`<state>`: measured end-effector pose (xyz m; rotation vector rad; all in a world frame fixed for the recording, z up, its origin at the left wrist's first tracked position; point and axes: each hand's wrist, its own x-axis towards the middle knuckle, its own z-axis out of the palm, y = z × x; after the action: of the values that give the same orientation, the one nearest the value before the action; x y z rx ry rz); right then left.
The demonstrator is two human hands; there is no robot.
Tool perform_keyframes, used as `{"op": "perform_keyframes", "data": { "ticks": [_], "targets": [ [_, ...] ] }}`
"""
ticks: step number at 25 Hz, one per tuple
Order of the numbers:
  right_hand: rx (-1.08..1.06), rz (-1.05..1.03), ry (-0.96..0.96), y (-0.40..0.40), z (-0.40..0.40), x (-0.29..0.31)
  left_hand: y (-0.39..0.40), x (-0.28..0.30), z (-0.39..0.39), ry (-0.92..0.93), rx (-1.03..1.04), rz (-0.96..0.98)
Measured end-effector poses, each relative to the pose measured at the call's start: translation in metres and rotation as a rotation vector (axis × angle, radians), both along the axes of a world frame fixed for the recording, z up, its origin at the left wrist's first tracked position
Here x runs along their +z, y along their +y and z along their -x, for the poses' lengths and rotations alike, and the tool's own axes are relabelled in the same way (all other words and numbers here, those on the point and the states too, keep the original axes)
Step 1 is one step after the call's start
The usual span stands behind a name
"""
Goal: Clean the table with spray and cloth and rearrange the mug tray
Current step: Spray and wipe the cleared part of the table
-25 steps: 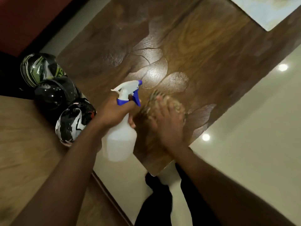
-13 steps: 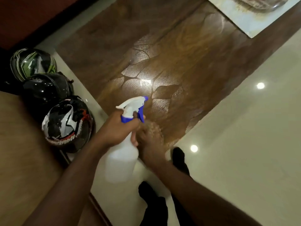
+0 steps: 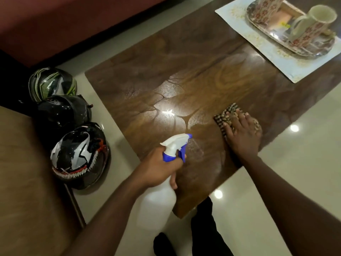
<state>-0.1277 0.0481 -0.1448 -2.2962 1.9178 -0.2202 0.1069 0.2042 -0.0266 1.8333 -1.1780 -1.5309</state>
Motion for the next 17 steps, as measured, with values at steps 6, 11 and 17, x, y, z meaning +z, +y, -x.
{"op": "perform_keyframes", "data": {
  "ticks": [6, 11, 17],
  "targets": [
    [0.196, 0.047, -0.041, -0.006, -0.115, -0.009, -0.039, -0.011, -0.028, -0.087, 0.125, -0.043],
    [0.477, -0.031, 0.009, 0.029, -0.047, -0.003, -0.068, -0.005, -0.049, -0.134, 0.328, -0.135],
    [0.103, -0.038, 0.014, -0.114, -0.077, 0.008, -0.110, 0.003, -0.068, -0.064, 0.463, -0.145]
  ]
}}
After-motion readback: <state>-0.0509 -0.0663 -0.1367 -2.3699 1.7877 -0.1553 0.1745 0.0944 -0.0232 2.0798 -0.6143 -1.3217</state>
